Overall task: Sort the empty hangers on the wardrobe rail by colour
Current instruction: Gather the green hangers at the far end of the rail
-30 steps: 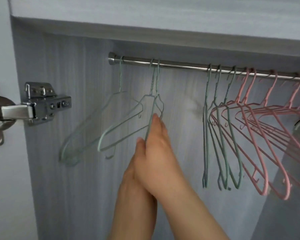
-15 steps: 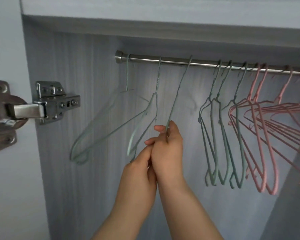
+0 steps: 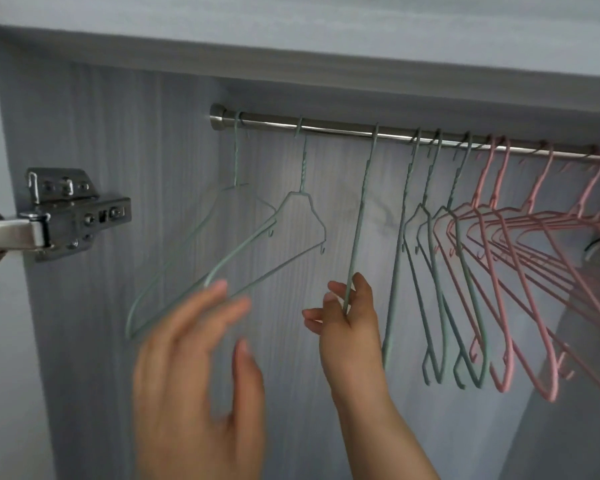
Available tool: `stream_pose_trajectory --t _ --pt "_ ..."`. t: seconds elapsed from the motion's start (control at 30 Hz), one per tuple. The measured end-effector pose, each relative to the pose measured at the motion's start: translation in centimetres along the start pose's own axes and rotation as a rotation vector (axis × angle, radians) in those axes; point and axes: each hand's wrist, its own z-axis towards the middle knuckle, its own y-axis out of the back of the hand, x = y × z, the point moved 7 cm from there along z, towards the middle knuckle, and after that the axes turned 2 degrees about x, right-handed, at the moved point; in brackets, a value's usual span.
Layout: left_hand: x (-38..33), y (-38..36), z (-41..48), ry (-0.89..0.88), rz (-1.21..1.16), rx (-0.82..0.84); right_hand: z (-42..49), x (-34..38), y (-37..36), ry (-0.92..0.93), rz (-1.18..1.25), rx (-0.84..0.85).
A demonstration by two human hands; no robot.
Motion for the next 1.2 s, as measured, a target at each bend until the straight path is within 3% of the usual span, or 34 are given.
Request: stream_pose_trajectory --t 0.13,0.23,0.37,0.47,0.57,0.67,0.83,0.93,1.03,1.13,1.2 --pt "3.0 -1.8 1.4 0.233 0.072 0.136 -1.6 0.9 0.3 0.105 -0.253 0.03" --pt "4.5 -2.1 2.0 0.317 0.118 0.165 -3.3 2.7 0.2 0.318 -0.555 0.009" --pt "7.1 -4.4 2.4 0.38 0.122 0.297 -5.6 4.3 -0.4 0.602 -0.736 -0.083" --pt "8.3 -5.6 2.2 0.382 0.14 0.343 -7.3 4.9 -0.5 0.699 -0.723 -0.108" --pt "7.4 -4.4 3.1 0.211 0.373 0.193 -9.1 5.7 -0.5 0.8 -0.644 -0.064" --pt "6.8 -3.1 5.2 0.187 0.455 0.081 -10.3 5.9 -0.1 0.822 -0.586 -0.053" --pt "9.0 -5.6 8.5 0.327 0.704 0.483 -10.7 5.6 -0.1 0.787 -0.52 0.027" --pt "9.5 -6.8 8.6 0.297 0.774 0.61 -10.6 4.9 -0.7 0.739 -0.511 0.144" --pt "9.6 -7.7 7.9 0.278 0.506 0.574 -10.5 4.0 -1.6 0.652 -0.518 0.277" --pt "9.7 -8.4 6.5 0.432 0.048 0.527 -10.1 2.7 -2.4 0.486 -0.471 0.437" --pt "9.7 -8.6 5.8 0.538 -0.119 0.491 -10.0 2.3 -2.5 0.434 -0.48 0.483"
